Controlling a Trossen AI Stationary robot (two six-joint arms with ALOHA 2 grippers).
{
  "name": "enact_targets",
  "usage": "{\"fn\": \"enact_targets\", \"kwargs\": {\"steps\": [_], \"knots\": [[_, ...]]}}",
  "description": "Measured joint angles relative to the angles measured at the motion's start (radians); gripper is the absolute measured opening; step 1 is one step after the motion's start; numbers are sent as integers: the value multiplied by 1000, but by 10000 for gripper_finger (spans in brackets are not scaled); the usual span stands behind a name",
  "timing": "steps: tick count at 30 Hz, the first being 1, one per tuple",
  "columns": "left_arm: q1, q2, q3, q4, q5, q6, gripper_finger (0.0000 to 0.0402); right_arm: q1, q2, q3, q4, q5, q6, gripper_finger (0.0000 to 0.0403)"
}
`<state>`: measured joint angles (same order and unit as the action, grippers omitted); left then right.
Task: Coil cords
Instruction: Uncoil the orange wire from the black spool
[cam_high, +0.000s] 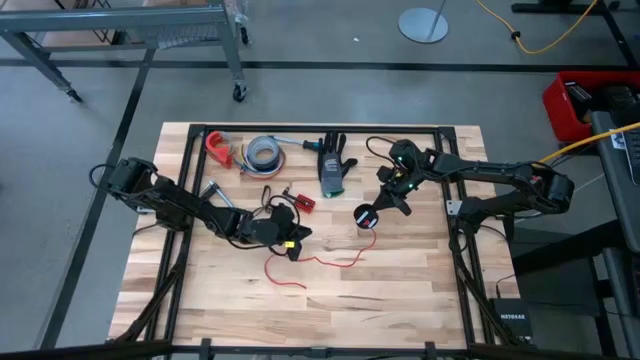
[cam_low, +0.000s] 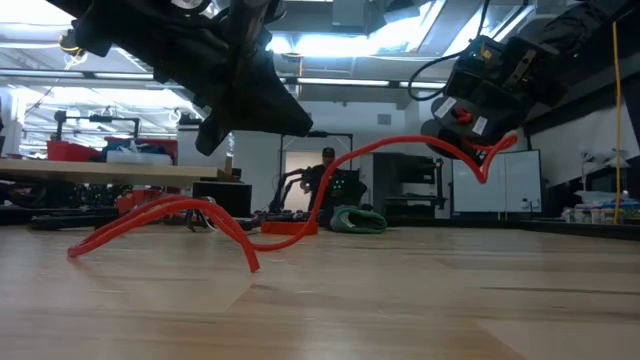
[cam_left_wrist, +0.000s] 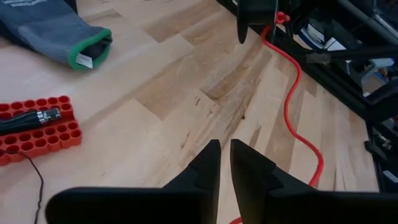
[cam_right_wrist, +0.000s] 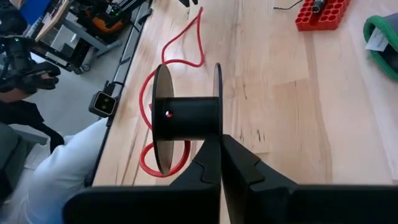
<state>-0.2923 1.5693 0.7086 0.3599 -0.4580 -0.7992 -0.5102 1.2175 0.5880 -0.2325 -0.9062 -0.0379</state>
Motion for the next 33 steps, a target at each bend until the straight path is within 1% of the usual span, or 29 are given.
{"fn": "enact_targets", "kwargs": {"steps": [4, 6, 8, 12, 16, 20, 23, 26, 28, 33], "knots": [[0, 1, 0, 46, 3, -20, 27, 0, 0, 0, 25, 2, -1, 1], [0, 1, 0, 76, 3, 5, 27, 0, 0, 0, 57, 2, -2, 1], [0, 1, 0, 102, 26, 52, 27, 0, 0, 0, 95, 2, -1, 1], [1, 1, 0, 107, 53, 88, 28, 0, 0, 0, 171, 6, -2, 1], [5, 1, 0, 108, 54, 125, 49, 0, 0, 0, 242, 4, -2, 1], [23, 1, 0, 121, 52, 181, 83, 0, 0, 0, 332, -67, 5, 1], [42, 1, 0, 170, 52, 249, 104, 1, 0, 0, 421, -138, 29, 1], [65, 1, 0, 245, 50, 327, 114, 1, 0, 0, 515, -183, 78, 1], [81, 1, 0, 301, 50, 381, 114, 12, 0, 0, 573, -184, 112, 1], [118, 1, 0, 431, 49, 488, 101, 79, 0, 0, 667, -129, 135, 1]]}}
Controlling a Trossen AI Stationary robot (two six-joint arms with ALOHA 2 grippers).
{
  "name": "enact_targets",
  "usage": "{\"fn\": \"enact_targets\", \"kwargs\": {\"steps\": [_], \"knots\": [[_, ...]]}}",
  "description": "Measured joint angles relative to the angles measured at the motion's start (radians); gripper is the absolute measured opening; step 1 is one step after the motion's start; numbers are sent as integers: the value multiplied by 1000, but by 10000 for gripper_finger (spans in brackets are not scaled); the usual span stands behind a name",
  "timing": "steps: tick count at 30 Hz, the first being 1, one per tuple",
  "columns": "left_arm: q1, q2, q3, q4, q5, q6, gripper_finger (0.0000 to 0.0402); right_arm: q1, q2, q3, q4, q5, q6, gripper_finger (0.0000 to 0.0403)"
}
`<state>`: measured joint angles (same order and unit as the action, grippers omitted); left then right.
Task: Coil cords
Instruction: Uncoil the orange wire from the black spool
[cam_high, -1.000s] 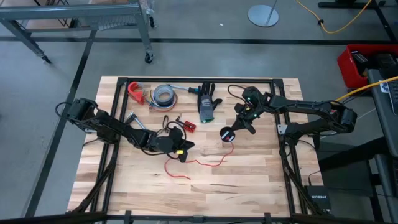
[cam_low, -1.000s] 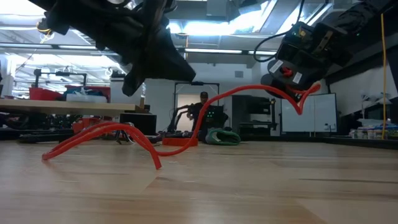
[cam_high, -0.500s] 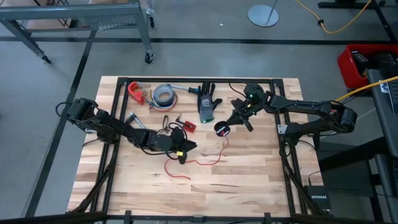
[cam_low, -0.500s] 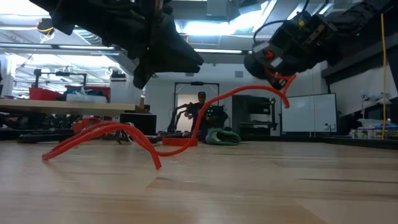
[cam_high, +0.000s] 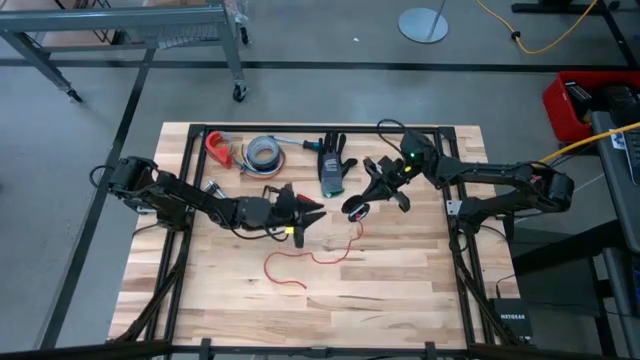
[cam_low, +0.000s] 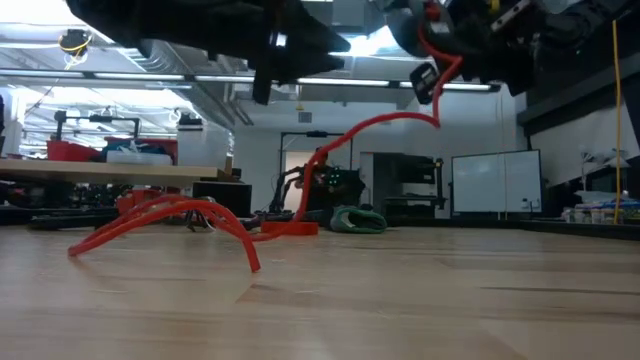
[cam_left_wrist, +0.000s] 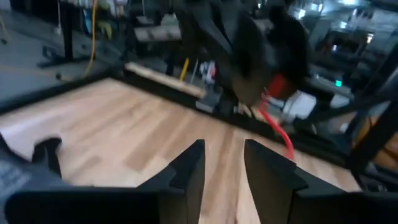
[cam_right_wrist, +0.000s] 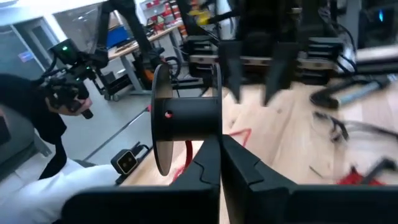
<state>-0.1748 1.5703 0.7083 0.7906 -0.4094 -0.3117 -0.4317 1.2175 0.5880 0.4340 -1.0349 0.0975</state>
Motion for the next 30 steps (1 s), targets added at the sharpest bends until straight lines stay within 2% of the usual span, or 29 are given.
{"fn": "enact_targets", "kwargs": {"steps": [5, 8, 16, 22, 25, 30], "knots": [[8, 0, 0, 39, 0, 35, 89, 79, 0, 0, 69, 96, 1, 1], [1, 0, 0, 50, 5, 34, 84, 112, 0, 0, 121, 108, 0, 1], [-34, 0, 0, 58, 14, 109, 81, 174, 0, 0, 332, -15, 7, 1], [-51, 0, 0, 59, 15, 143, 76, 190, 0, 0, 402, -18, 55, 1], [-59, 0, 0, 65, 19, 149, 75, 190, 0, 0, 394, 29, 60, 1], [-76, 0, 0, 137, 33, 229, 74, 190, 0, 0, 291, 166, 61, 1]]}}
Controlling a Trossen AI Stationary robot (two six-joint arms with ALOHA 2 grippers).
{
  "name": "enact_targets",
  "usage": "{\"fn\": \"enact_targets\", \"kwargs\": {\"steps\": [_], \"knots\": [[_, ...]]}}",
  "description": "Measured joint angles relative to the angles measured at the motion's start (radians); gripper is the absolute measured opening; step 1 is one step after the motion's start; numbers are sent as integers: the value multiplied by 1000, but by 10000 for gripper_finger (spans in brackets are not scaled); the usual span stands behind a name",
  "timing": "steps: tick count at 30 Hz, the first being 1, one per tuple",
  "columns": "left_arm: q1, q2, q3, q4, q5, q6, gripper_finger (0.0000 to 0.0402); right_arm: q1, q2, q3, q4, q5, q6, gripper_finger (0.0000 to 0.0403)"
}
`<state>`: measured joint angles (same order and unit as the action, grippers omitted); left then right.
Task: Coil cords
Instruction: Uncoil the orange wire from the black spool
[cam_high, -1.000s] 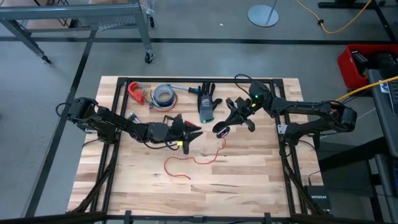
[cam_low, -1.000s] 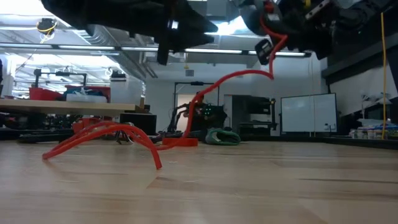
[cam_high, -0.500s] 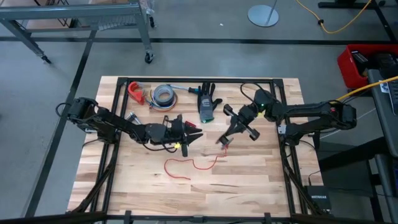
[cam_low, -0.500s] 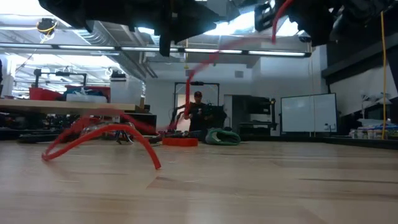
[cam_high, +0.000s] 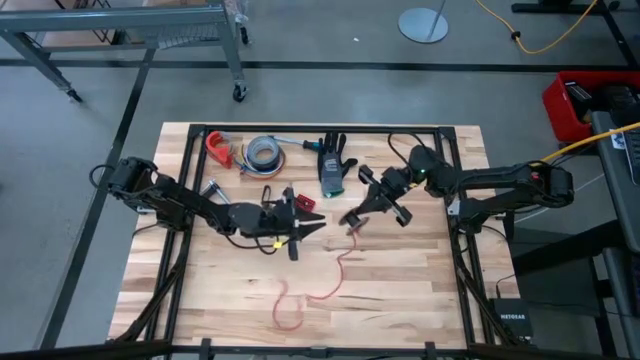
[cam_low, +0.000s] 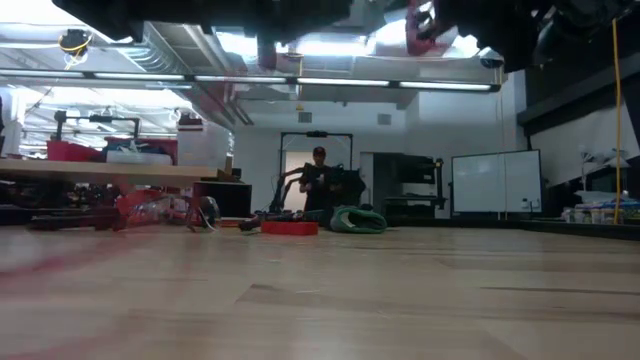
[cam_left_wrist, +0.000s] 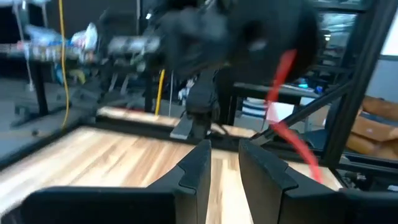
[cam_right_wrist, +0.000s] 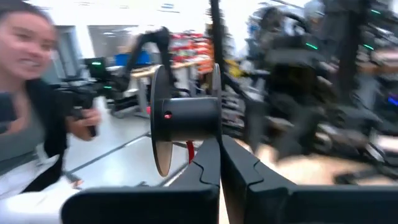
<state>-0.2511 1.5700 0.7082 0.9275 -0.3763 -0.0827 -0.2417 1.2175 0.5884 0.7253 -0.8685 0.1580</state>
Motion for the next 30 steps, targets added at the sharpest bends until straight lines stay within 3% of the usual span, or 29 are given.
{"fn": "enact_targets", "kwargs": {"steps": [4, 12, 19, 30], "knots": [[0, 0, 0, 40, 1, 73, 74, 0, 0, 0, -88, 64, 0, 1], [26, -1, 0, 56, 0, 123, 74, 0, 0, 0, -125, 84, 0, 1], [37, -1, 0, 61, 46, 122, 74, 0, 0, 0, -125, 215, 2, 1], [64, -1, 0, 61, 48, 136, 74, 0, 0, 0, -125, 222, 2, 1]]}}
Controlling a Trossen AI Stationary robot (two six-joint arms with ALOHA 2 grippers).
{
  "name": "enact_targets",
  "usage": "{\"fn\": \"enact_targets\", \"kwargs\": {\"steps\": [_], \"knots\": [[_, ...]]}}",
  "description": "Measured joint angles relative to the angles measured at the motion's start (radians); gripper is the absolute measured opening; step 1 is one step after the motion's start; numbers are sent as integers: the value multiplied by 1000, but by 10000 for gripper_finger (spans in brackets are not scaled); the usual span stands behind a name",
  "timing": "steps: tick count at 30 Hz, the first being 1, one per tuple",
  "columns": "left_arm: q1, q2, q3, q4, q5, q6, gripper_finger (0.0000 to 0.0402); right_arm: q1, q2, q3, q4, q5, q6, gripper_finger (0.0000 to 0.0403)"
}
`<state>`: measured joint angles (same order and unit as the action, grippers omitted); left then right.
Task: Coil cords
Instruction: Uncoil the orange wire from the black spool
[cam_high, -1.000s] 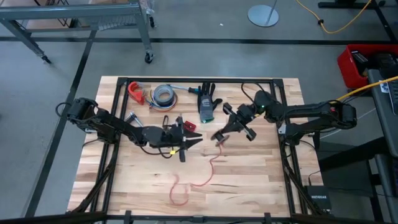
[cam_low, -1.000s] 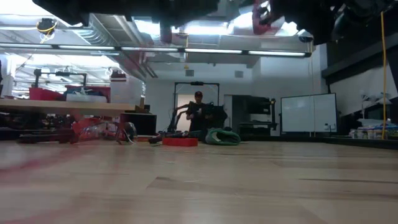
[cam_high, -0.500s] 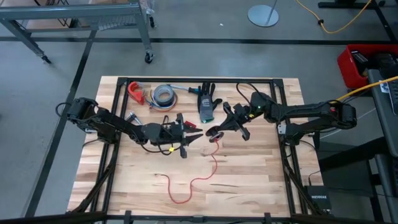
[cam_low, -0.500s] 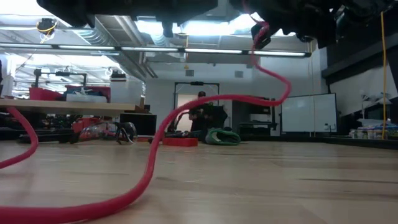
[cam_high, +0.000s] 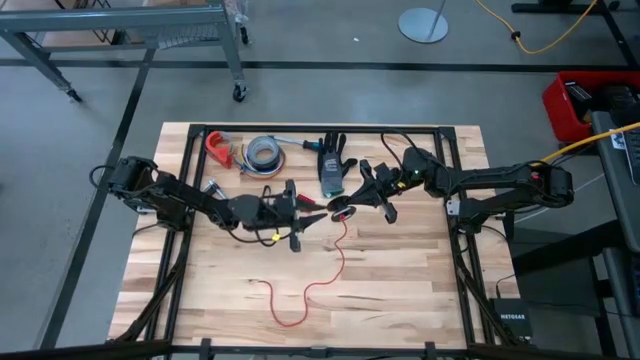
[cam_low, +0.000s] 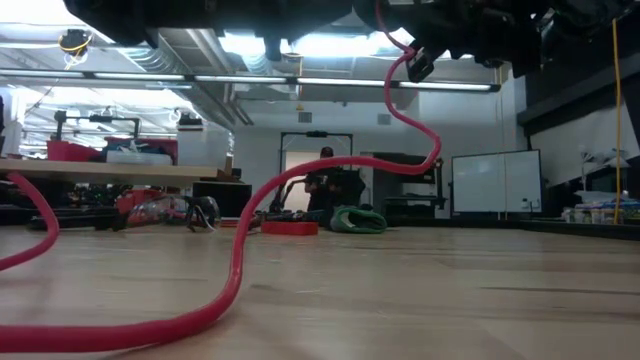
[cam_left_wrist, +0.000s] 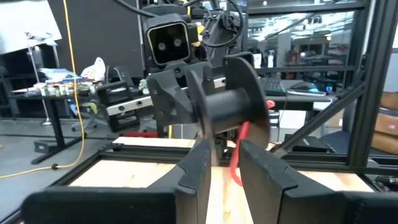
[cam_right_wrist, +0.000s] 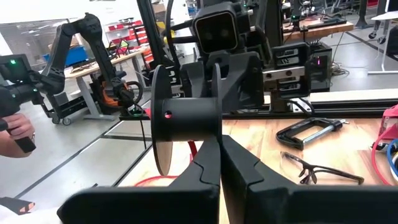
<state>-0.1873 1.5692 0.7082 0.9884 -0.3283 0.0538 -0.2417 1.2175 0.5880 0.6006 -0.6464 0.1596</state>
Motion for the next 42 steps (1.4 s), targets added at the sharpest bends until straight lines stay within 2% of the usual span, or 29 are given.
{"fn": "enact_targets", "kwargs": {"steps": [24, 42], "knots": [[11, 0, 0, 42, 3, -1, 74, 0, 0, 0, 3, 1, 0, 1], [12, 0, 0, 35, -19, 23, 74, -2, -30, 0, 106, 122, -10, 1]]}}
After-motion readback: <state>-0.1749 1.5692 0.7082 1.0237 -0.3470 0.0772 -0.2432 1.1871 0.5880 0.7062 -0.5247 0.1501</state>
